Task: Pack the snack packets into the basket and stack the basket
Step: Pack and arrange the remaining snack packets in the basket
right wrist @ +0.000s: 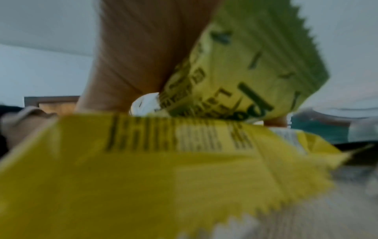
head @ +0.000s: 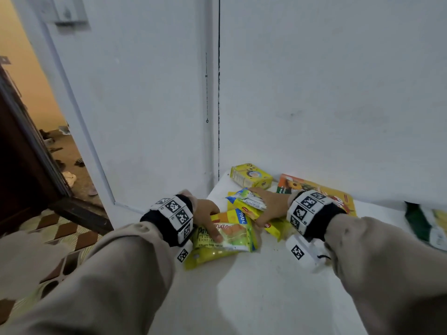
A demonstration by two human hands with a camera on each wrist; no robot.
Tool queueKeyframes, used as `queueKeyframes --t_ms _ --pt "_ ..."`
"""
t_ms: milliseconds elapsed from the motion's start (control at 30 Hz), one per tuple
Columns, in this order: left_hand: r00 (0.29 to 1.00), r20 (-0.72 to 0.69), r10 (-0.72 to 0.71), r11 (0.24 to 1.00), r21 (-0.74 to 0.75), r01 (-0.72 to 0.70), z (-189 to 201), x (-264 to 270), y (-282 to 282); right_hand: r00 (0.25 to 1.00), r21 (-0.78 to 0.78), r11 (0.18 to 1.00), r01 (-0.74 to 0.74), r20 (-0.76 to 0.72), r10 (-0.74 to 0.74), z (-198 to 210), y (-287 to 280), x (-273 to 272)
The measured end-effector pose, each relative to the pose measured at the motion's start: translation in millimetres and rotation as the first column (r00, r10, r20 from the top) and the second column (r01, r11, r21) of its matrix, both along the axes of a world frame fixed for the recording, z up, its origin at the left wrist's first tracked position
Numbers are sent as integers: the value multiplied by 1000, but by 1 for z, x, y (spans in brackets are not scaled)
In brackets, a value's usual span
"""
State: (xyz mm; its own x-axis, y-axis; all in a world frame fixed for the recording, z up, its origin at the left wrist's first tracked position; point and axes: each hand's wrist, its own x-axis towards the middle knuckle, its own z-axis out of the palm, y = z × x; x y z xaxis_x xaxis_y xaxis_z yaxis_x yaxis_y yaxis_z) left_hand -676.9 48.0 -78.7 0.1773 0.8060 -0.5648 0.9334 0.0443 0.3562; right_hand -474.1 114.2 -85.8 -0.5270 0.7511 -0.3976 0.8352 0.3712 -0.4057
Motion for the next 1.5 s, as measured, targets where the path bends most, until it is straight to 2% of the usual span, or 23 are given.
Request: queueKeyframes --t_ms 167,333,533,600,733,933,1067,1133,1233,1333,1500 --pt "994 85 61 994 85 -68 13 5 38 999 -10 1000 22 -39 -23 24 8 20" --pt "999 8 38 989 142 -39 8 32 67 999 36 998 44 30 -45 30 18 40" --pt "997 -56 -58 998 10 59 7 51 82 987 79 984 160 -17 -159 32 29 42" --pt "998 -24 -56 998 -16 56 -5 47 95 980 88 976 197 -47 -193 38 43 34" --pt "998 8 -56 998 -17 56 12 48 80 959 88 960 268 -124 -256 44 72 8" --pt "998 45 -41 990 -133 46 1 17 75 950 205 929 307 -12 -311 18 88 -28" --pt "993 117 -13 983 -179 34 -1 -3 67 951 267 927 263 90 -296 3 92 -38" --pt "987 160 2 981 -194 29 -5 -14 66 946 249 933 259 128 -297 -2 94 -41" --pt "975 221 -3 970 -236 56 -9 -23 66 942 193 933 304 85 -325 -4 96 -44" --pt "967 255 -6 961 -265 75 -9 -22 65 934 206 915 346 20 -358 -6 96 -48" --pt "964 263 -25 949 -298 106 -8 -17 63 915 207 897 391 15 -403 -8 94 -60"
